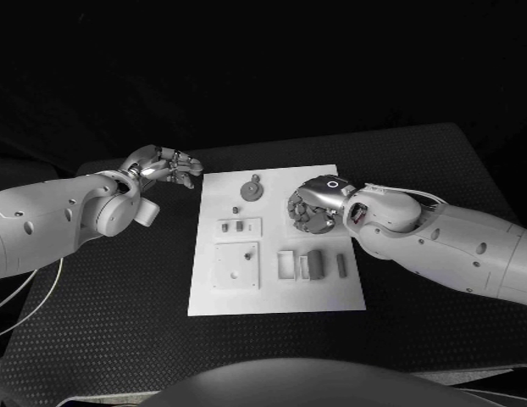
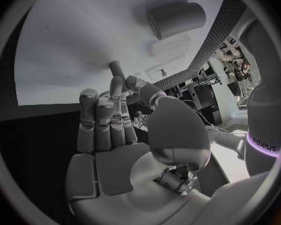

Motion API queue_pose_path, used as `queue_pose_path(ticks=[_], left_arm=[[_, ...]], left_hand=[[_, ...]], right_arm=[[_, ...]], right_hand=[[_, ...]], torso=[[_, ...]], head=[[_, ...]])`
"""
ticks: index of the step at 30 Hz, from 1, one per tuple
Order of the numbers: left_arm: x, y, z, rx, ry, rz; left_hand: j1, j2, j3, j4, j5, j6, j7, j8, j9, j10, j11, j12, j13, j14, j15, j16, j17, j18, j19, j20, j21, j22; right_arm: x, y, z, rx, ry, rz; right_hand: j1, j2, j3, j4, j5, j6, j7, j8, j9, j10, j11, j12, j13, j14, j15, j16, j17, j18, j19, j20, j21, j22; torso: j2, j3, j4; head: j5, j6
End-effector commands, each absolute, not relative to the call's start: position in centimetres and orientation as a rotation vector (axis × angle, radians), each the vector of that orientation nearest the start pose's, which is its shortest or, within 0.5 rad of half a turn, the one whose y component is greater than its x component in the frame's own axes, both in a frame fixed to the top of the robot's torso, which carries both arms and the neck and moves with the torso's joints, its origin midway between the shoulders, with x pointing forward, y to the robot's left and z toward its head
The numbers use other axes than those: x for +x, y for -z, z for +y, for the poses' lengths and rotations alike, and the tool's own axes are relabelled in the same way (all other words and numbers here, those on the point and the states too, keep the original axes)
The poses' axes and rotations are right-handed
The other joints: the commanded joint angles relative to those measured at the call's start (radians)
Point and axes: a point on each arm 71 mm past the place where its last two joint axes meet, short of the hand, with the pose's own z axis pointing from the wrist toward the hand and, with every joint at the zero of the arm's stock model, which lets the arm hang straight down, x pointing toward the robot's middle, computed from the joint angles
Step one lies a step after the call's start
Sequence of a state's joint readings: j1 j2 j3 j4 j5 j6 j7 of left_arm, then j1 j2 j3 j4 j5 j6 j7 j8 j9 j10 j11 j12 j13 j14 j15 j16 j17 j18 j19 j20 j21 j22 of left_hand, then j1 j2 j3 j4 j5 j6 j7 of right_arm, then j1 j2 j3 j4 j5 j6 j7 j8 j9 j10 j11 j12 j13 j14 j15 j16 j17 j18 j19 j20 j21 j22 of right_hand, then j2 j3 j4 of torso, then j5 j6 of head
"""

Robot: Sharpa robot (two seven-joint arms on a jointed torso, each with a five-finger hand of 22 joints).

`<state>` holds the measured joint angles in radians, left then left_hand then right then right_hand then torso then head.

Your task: Assemble the parts on the task board

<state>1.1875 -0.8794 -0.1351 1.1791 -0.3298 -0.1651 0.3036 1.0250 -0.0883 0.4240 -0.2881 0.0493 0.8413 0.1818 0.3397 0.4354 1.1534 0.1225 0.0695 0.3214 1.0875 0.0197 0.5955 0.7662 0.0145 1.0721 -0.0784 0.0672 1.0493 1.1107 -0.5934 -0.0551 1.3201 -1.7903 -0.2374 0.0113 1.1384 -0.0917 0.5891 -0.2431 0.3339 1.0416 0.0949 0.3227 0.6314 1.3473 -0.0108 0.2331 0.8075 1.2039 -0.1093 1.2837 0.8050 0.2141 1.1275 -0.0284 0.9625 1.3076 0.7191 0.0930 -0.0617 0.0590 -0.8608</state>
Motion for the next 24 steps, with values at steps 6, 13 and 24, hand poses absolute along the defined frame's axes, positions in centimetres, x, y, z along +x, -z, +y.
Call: queue_pose_path(ticks=[6, 13, 24], left_arm=[[51.7, 23.5, 33.1, -0.897, 1.118, 1.636], [51.7, 23.5, 33.2, -0.898, 1.117, 1.638], [51.7, 23.5, 33.2, -0.899, 1.117, 1.64]], left_hand=[[-0.012, 0.003, -0.005, 0.002, 0.002, -0.005, 0.0, 0.004, -0.002, -0.007, -0.001, 0.001, -0.002, -0.005, 0.0, -0.004, 0.001, -0.004, -0.006, 0.0, 0.003, -0.002], [-0.012, 0.004, -0.006, 0.002, 0.002, -0.006, 0.0, 0.004, -0.002, -0.007, -0.001, 0.001, -0.002, -0.005, 0.0, -0.004, 0.001, -0.004, -0.007, 0.0, 0.003, -0.002], [-0.013, 0.004, -0.006, 0.001, 0.002, -0.006, 0.0, 0.005, -0.002, -0.007, -0.001, 0.001, -0.003, -0.005, 0.0, -0.005, 0.002, -0.004, -0.007, 0.0, 0.003, -0.003]], right_arm=[[48.5, 23.9, -12.0, -0.561, -0.653, 1.647], [48.2, 22.9, -11.7, -0.531, -0.688, 1.639], [47.0, 21.9, -10.2, -0.523, -0.764, 1.619]], right_hand=[[0.001, 0.012, 0.053, -0.047, 0.002, 0.01, -0.001, 0.003, 0.004, 0.008, 0.001, -0.006, 0.0, 0.001, -0.007, 0.002, 0.001, 0.048, 0.005, -0.005, 0.004, 0.019], [0.001, 0.012, 0.054, -0.047, 0.002, 0.01, -0.001, 0.003, 0.004, 0.009, 0.001, -0.006, 0.001, 0.001, -0.007, 0.002, 0.001, 0.048, 0.006, -0.005, 0.005, 0.018], [0.0, 0.012, 0.055, -0.047, 0.002, 0.01, -0.001, 0.003, 0.005, 0.009, 0.001, -0.006, 0.001, 0.002, -0.008, 0.001, 0.001, 0.048, 0.006, -0.006, 0.005, 0.018]], torso=[[0.0, -0.0004, 0.0001], [0.0, 0.0, -0.0003], [0.0, -0.0005, 0.0001]], head=[[0.0, 0.0], [0.002, 0.0], [0.007, 0.002]])
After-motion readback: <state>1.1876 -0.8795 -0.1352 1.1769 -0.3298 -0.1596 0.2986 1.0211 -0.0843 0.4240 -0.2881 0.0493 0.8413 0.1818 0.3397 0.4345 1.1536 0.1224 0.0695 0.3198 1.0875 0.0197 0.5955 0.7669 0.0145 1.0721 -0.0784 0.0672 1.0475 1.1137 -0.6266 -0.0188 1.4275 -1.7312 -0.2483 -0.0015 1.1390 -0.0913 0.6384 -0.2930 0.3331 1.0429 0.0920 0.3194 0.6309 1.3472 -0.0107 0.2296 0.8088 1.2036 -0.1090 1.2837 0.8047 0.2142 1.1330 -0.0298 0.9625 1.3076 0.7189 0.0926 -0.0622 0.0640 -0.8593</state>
